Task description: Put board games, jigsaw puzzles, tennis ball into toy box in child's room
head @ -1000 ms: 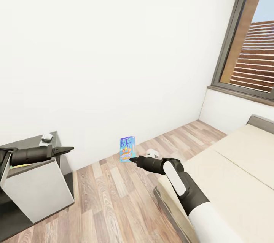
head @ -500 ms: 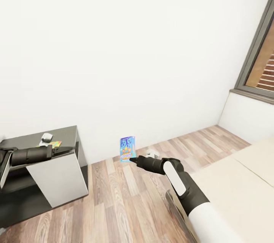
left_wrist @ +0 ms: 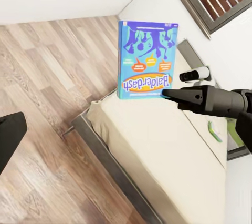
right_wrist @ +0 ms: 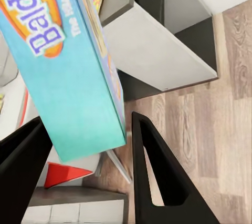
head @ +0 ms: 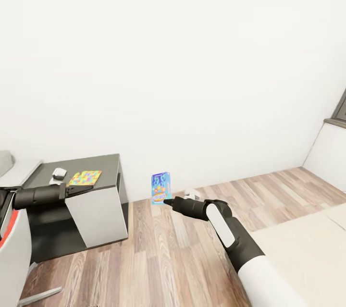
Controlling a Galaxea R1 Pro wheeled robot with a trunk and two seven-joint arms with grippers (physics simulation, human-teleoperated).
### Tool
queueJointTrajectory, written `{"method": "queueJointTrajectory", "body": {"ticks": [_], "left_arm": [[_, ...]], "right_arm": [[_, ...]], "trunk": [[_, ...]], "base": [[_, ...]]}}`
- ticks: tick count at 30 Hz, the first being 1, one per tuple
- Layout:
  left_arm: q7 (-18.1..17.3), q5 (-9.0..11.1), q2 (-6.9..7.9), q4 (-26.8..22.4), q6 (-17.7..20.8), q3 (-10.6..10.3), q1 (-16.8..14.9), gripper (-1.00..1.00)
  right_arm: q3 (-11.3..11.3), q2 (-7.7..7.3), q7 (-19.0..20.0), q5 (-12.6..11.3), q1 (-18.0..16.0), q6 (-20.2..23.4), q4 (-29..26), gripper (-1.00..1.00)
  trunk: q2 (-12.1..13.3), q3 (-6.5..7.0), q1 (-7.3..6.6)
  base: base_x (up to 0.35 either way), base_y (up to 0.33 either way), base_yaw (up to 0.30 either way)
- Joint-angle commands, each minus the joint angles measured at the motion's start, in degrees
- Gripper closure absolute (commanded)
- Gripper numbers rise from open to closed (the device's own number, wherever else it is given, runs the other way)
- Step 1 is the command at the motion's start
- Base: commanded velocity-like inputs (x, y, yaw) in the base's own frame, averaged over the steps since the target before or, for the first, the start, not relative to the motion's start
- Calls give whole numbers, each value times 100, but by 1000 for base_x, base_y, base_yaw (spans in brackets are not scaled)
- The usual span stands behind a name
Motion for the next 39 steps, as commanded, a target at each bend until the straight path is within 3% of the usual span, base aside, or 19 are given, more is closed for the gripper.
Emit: {"method": "queueJointTrajectory", "body": {"ticks": [1, 24, 39], "left_arm": [[-51, -57, -2, -5, 60, 8, -7, -100], [-42, -72, -2, -1, 60, 8, -7, -100], [-42, -79, -2, 1, 59, 8, -7, -100]], "right_arm": [[-5, 1, 26, 2, -6, 23, -4, 100], [-4, 1, 25, 2, -6, 14, 14, 100], [98, 1, 26, 2, -6, -246, 14, 100]], "trunk": [[-14, -13, 4], [-14, -13, 4], [-14, -13, 4]], "base": [[0, 0, 286], [0, 0, 286], [0, 0, 286]]}}
